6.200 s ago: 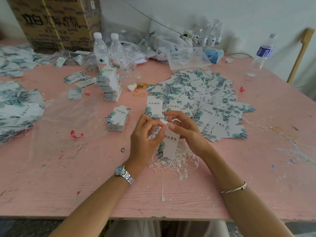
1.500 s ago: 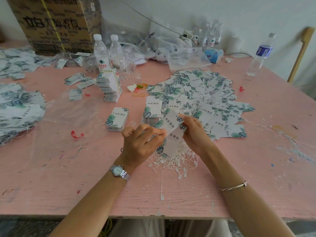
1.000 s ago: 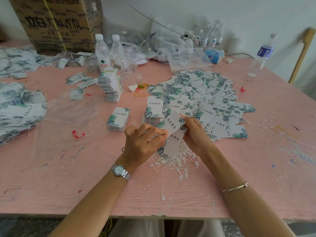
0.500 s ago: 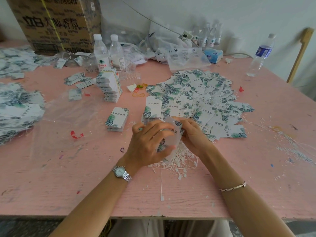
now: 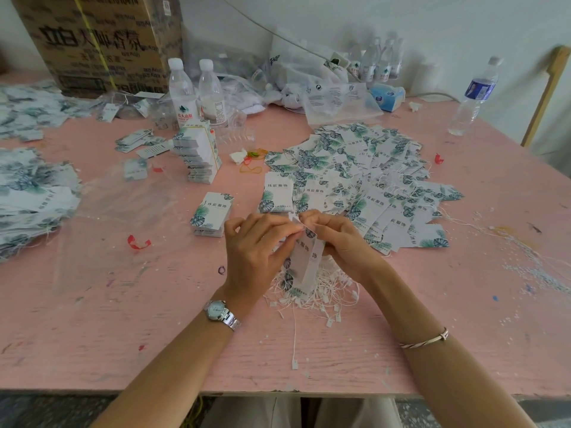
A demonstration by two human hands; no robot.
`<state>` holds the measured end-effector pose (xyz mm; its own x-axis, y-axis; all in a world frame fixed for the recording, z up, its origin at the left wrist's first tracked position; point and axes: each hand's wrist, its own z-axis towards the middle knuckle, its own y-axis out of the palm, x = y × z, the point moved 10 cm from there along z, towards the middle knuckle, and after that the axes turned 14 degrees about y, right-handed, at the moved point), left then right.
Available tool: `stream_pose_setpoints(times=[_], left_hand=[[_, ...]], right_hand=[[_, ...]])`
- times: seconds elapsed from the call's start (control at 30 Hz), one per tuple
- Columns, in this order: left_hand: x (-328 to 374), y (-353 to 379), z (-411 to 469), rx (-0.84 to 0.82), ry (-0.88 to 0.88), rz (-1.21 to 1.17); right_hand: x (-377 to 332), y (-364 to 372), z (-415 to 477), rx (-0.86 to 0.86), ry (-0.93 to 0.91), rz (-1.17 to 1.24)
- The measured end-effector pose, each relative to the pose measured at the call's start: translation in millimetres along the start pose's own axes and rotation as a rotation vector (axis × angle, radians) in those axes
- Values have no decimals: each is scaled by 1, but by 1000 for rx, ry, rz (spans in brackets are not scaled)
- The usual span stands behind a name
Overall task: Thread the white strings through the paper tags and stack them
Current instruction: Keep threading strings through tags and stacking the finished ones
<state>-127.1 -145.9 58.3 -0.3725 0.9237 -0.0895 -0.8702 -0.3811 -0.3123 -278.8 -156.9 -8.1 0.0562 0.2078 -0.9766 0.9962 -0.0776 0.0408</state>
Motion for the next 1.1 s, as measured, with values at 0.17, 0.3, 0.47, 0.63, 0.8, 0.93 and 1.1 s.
stream_pose_setpoints(times=[0.17, 0.3, 0.47, 0.63, 0.8, 0.93, 1.1], left_hand=[[-3, 2, -3, 15, -25, -40], [-6, 4, -8, 28, -59, -124], [-10, 8, -12, 47, -114, -271], [-18, 9, -10, 104, -217, -494], [-41, 16, -25, 190, -536, -722], [-48, 19, -32, 255, -690, -819], [-52, 24, -34, 315, -741, -885]], right_hand=[[-3, -3, 1, 20, -38, -74], [-7, -16, 2, 134, -65, -126], [-15, -27, -2, 220, -148, -205], [-19, -30, -3, 189, -186, -170], [-20, -36, -1, 192, -183, -87], [-20, -48, -1, 229, -221, -1], [-19, -53, -1, 250, -236, -13]])
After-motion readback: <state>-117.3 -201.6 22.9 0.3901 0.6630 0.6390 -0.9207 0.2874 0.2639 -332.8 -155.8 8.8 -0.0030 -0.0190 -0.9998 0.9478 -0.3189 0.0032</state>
